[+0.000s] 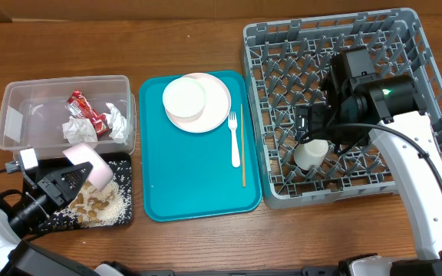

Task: Sort waste into correct bins and load items into the dishwasher
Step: 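Tilt the pink bowl to dump the rice onto the black tray, then carry the emptied pink bowl right back onto the teal tray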

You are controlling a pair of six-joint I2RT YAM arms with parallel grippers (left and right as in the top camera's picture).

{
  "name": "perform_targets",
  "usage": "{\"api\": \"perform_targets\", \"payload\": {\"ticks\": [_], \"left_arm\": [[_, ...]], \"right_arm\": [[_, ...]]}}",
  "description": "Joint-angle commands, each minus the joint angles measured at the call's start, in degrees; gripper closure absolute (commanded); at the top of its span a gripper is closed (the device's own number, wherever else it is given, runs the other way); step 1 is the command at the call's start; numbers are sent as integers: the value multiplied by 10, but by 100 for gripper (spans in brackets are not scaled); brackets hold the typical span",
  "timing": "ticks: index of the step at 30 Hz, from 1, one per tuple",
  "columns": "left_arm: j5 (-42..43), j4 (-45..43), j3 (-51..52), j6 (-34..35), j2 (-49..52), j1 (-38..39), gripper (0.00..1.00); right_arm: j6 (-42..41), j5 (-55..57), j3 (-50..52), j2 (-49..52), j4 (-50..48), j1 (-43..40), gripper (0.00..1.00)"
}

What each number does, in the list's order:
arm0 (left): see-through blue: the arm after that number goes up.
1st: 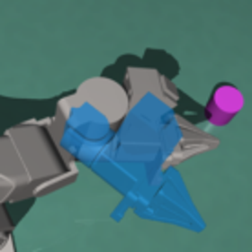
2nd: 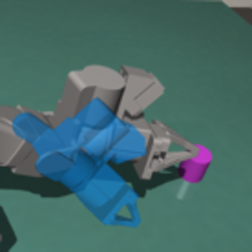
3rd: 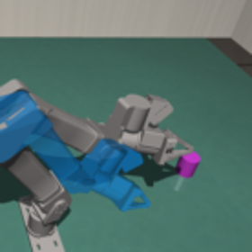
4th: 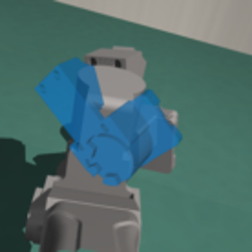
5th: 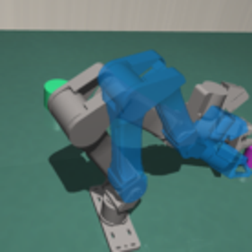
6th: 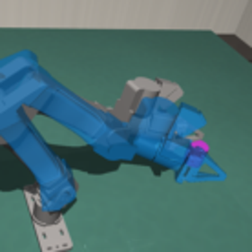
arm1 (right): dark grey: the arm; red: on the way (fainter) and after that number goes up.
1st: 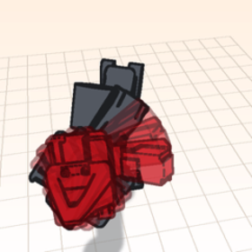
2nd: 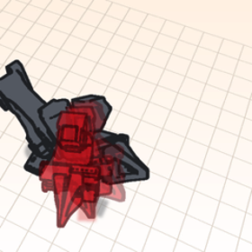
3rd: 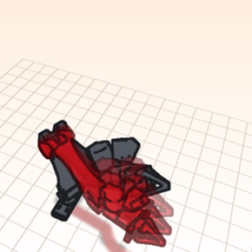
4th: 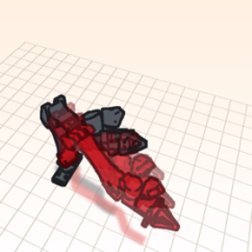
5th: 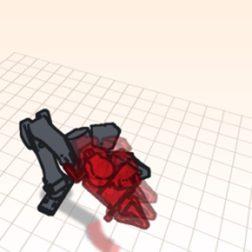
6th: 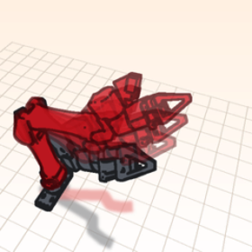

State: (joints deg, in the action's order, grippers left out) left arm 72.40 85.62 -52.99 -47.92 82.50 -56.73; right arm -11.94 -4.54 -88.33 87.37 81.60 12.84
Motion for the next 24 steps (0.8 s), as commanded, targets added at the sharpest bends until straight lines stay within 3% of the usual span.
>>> {"api": "perform_targets", "payload": {"ticks": [1,16,20,24], "left_arm": [[-4,2,0,12,-6,-2,96],[-6,22,-67,69,-45,46,96],[-18,0,-105,133,-66,86,96],[-65,-68,-131,254,-96,144,96]], "right_arm": [[4,-3,-11,-7,-3,2,0],[4,-3,-11,-7,-3,2,0],[4,-3,-11,-7,-3,2,0],[4,-3,-11,-7,-3,2,0]]}}
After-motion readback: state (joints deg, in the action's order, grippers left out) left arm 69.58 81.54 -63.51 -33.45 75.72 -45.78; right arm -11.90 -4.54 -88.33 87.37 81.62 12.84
